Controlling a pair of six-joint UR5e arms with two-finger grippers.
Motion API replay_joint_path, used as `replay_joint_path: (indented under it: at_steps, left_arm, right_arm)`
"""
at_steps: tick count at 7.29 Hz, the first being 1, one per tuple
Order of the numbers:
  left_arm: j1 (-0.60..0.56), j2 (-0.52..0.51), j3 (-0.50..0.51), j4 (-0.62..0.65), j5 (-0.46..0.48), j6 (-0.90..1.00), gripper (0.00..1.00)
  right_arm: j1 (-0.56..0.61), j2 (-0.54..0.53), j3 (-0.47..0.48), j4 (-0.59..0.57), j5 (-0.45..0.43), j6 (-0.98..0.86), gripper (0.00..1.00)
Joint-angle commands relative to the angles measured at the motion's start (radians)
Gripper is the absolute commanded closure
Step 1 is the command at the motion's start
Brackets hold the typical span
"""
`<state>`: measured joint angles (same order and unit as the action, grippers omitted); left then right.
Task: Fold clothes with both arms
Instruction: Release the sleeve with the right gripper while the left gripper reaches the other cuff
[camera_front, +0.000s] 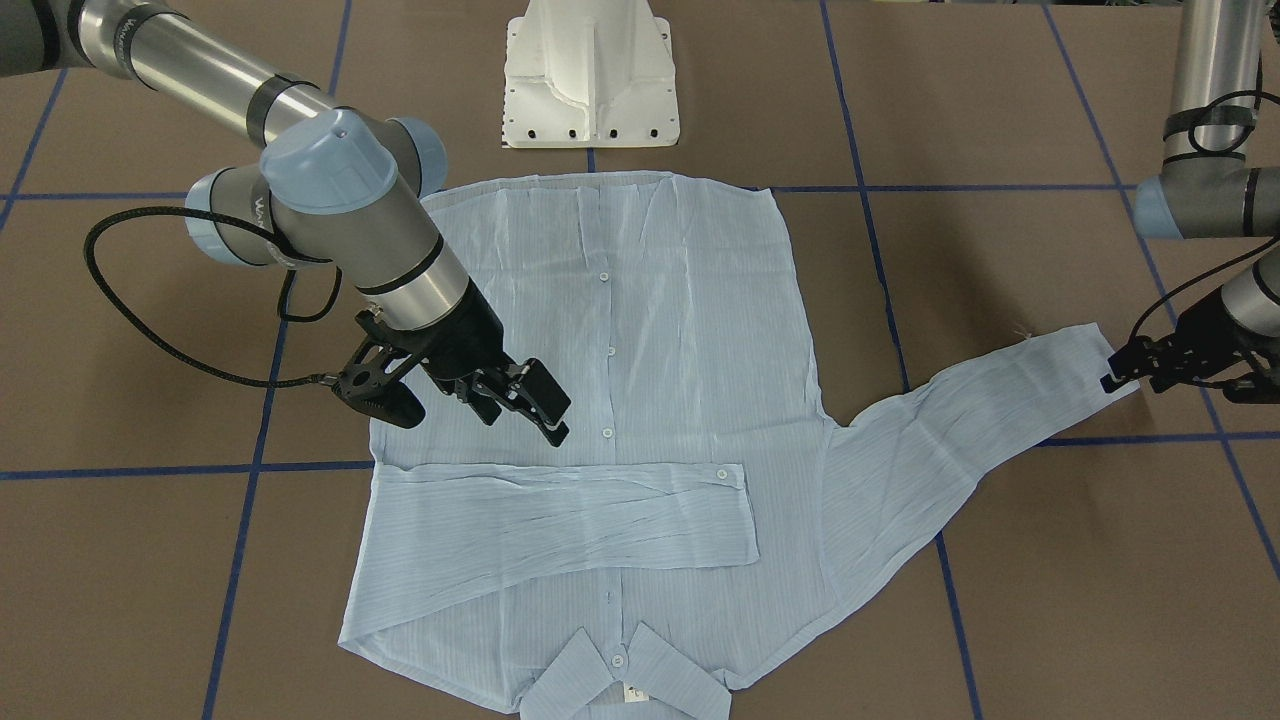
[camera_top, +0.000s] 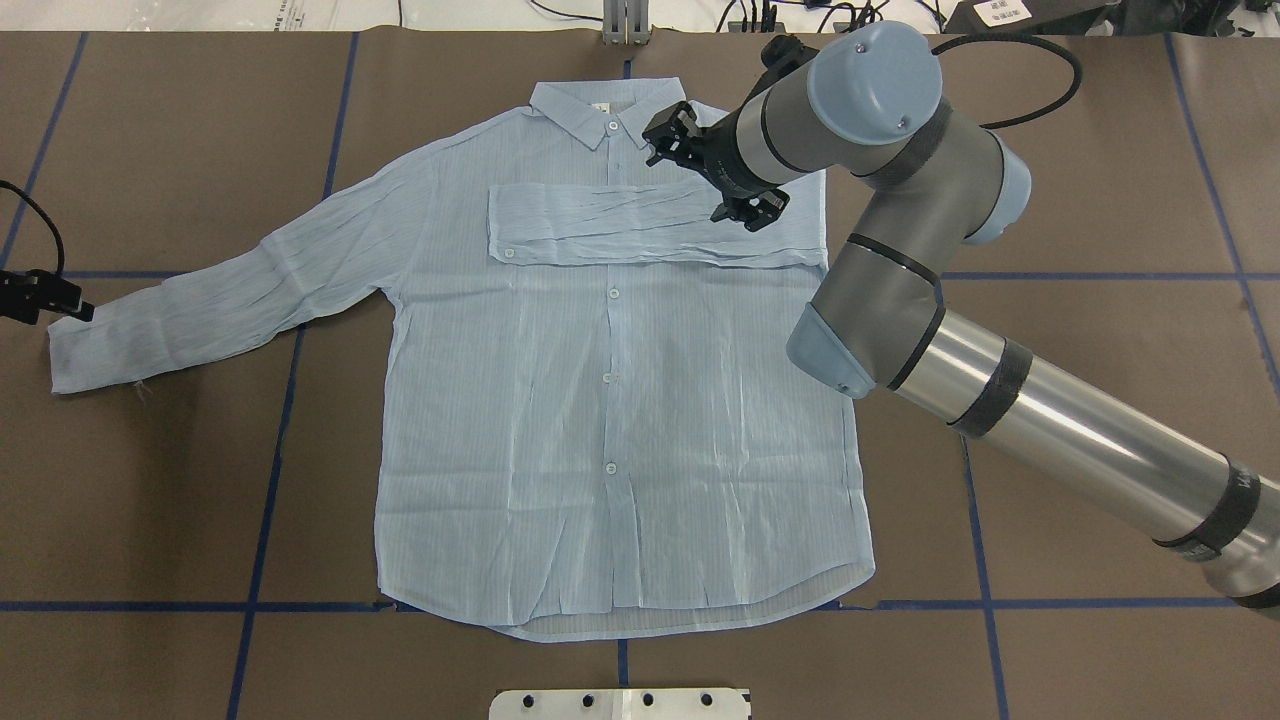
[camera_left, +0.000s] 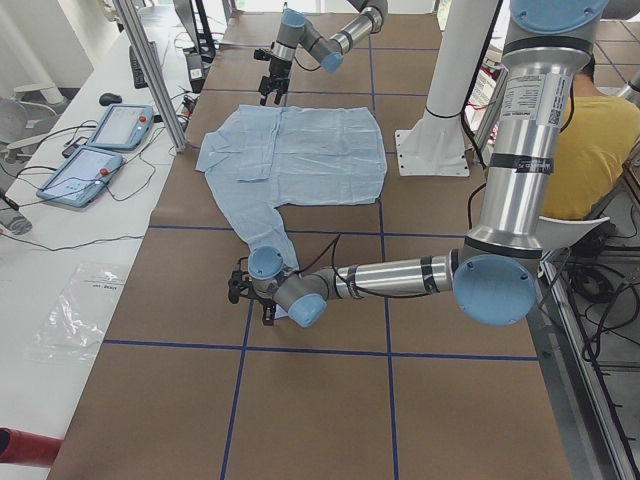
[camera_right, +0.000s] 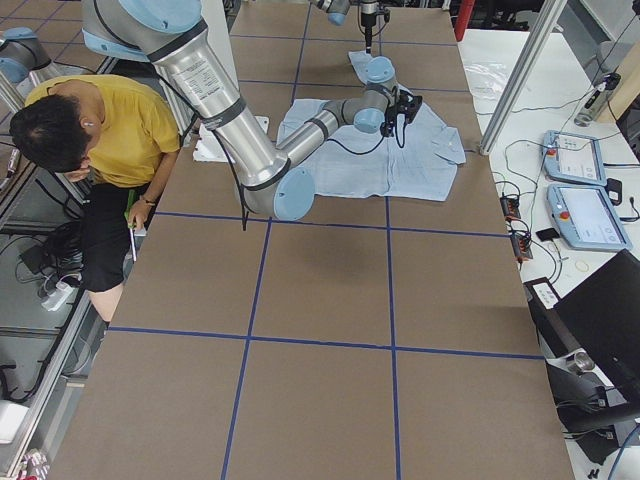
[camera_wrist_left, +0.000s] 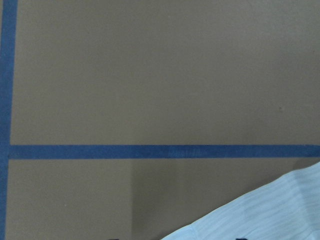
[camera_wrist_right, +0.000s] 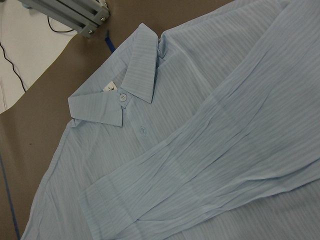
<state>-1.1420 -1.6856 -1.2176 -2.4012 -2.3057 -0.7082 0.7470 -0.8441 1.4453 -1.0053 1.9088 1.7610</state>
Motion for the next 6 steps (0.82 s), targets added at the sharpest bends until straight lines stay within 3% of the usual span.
replay_joint_path:
  at_steps: [1,2,3,4,5,6]
  left_arm:
    - [0.010,0.000,0.003,0.002,0.000,0.000,0.25]
    - [0.011,0.001,0.004,0.002,0.000,0.000,0.32]
    - [0.011,0.003,0.006,0.002,0.000,0.000,0.46]
    - [0.011,0.003,0.004,0.002,0.000,-0.005,0.68]
    - [0.011,0.006,0.000,0.004,-0.007,-0.008,1.00]
    - [0.011,0.004,-0.003,0.004,-0.012,-0.005,1.00]
  right_arm:
    - [0.000,-0.001,0.004,0.001,-0.001,0.000,0.01]
    - [0.000,0.000,0.004,0.001,-0.001,0.000,0.01]
    - [0.000,0.000,0.004,0.001,-0.001,0.001,0.01]
    - [0.000,0.000,0.006,0.001,-0.001,0.005,0.01]
    - [0.000,0.000,0.010,0.001,-0.001,0.009,0.01]
    - [0.000,-0.001,0.012,0.001,-0.002,0.009,0.01]
